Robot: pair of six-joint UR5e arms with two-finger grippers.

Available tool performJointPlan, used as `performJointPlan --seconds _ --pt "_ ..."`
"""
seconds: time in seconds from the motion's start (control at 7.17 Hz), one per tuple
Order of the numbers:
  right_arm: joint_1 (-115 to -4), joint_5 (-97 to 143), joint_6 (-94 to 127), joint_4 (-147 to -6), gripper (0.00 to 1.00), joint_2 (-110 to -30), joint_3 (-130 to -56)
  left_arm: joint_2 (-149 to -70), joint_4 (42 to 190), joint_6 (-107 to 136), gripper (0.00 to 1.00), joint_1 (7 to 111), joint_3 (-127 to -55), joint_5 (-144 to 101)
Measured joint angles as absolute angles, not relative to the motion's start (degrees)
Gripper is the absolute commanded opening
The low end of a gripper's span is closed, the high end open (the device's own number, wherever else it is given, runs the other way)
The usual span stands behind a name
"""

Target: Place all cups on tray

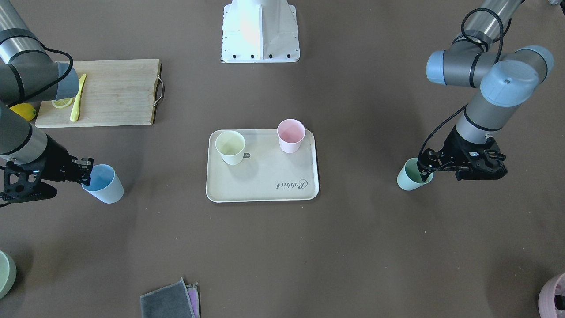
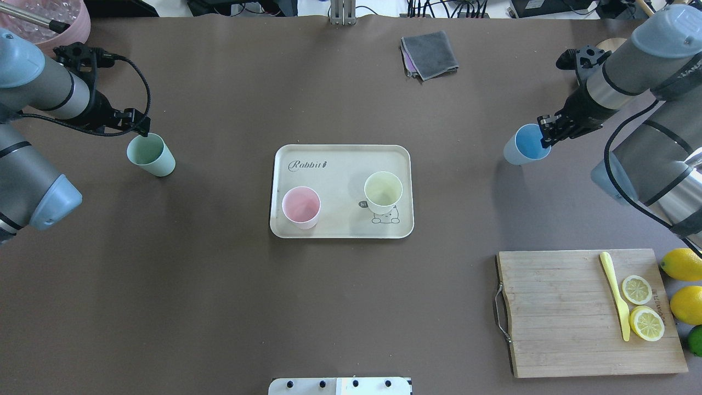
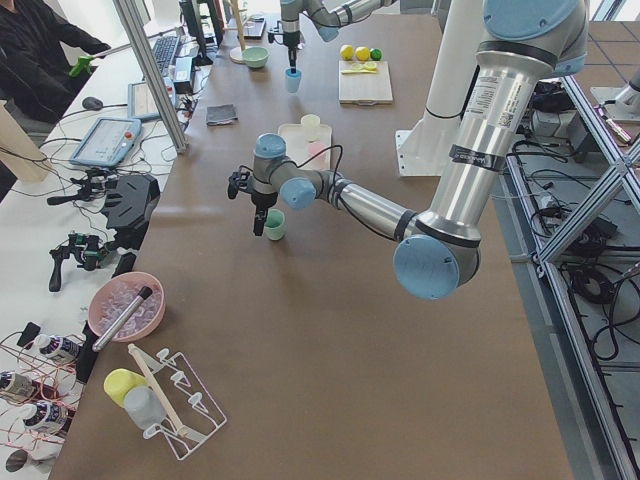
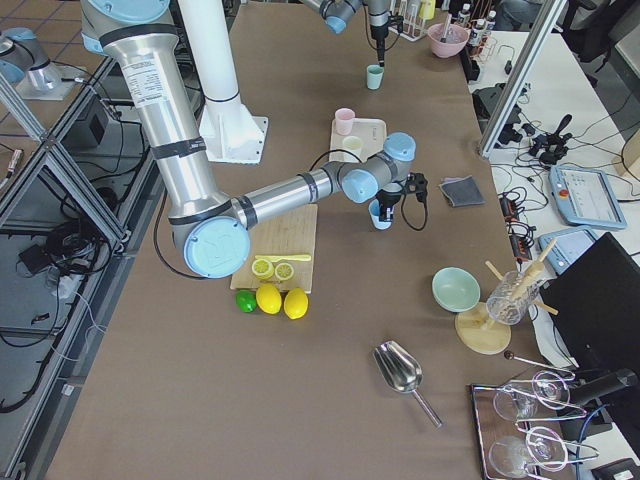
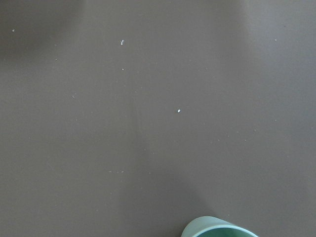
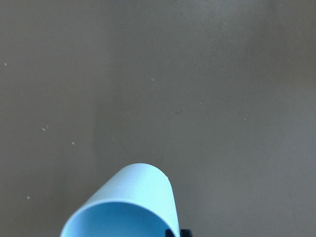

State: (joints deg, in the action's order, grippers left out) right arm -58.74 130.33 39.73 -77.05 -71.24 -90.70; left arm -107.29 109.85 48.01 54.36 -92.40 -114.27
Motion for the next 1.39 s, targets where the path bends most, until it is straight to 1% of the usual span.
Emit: performJointPlan --seconds 0.14,0.28,0.42,0.56,0.7,0.84,1.25,1.39 --pt "-60.0 132.12 39.73 -78.3 0.0 -69.87 -90.74 -106.78 111.18 48.12 0.92 54.25 -91.83 -114.3" --pt "-60.67 132.96 39.73 -80.26 0.0 -67.93 -90.77 -106.11 112.22 48.31 0.79 54.04 -91.57 -114.39" --pt "-60.98 133.37 39.73 -82.42 0.0 -65.79 -90.81 -105.76 112.84 49.05 0.61 53.49 -91.44 -114.39" --pt "-61.23 133.61 39.73 -84.55 0.0 -63.83 -90.91 -105.63 113.65 50.43 0.49 52.48 -91.35 -114.26" --pt "-61.48 133.73 39.74 -86.63 0.0 -62.09 -91.05 -105.59 114.71 51.86 0.07 51.4 -91.29 -114.1" --pt "-61.67 133.85 39.78 -88.64 0.0 -60.33 -91.16 -105.57 115.43 52.98 0.0 50.49 -91.26 -113.94" --pt "-61.3 134.21 41.42 -94.23 0.0 -54.59 -91.35 -106.14 115.06 53.41 0.0 50.42 -91.63 -114.24" --pt "-60.31 134.18 43.66 -94.81 0.0 -53.15 -91.41 -107.85 112.91 53.44 0.0 51.24 -91.97 -114.94"
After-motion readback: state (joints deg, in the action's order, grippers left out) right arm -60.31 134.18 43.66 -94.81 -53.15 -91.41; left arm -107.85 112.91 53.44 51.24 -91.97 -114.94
